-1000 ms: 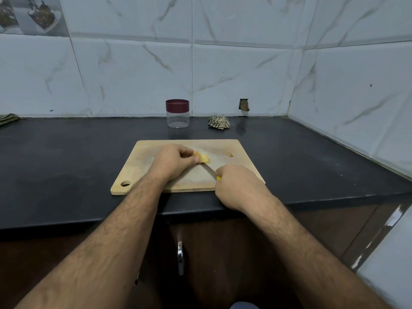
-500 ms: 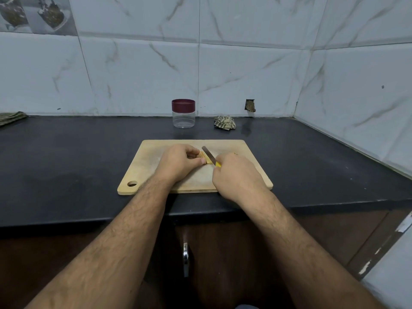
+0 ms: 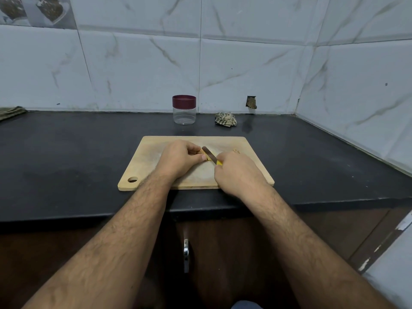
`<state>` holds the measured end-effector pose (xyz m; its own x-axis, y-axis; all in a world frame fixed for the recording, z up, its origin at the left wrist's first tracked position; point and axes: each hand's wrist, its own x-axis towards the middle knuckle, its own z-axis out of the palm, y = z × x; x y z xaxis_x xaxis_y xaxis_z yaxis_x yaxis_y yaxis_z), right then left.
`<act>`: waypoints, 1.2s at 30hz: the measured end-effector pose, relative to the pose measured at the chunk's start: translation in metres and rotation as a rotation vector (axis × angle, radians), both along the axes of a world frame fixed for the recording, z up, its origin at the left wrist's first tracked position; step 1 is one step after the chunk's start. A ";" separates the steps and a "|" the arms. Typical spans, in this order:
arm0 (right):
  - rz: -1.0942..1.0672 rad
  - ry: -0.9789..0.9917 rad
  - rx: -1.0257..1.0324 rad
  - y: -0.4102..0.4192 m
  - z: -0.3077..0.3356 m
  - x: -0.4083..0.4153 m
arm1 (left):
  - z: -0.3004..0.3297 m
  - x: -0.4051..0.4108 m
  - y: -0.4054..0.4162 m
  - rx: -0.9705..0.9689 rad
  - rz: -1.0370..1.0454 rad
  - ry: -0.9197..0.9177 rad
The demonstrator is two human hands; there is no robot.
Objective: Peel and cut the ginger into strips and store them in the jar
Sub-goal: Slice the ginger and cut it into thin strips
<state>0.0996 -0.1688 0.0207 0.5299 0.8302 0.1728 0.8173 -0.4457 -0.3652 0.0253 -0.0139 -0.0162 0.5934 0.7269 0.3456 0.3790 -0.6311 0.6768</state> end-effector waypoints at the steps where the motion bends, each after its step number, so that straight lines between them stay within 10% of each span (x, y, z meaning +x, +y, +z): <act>1: -0.004 0.004 -0.004 0.000 0.000 0.000 | 0.000 0.000 0.000 0.002 0.002 0.004; 36: -0.043 0.002 -0.118 0.012 0.006 -0.004 | 0.002 -0.001 -0.003 -0.050 0.003 -0.007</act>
<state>0.0957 -0.1567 0.0264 0.5654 0.8215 0.0739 0.7960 -0.5201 -0.3096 0.0246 -0.0165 -0.0144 0.5885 0.7456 0.3127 0.3761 -0.5948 0.7104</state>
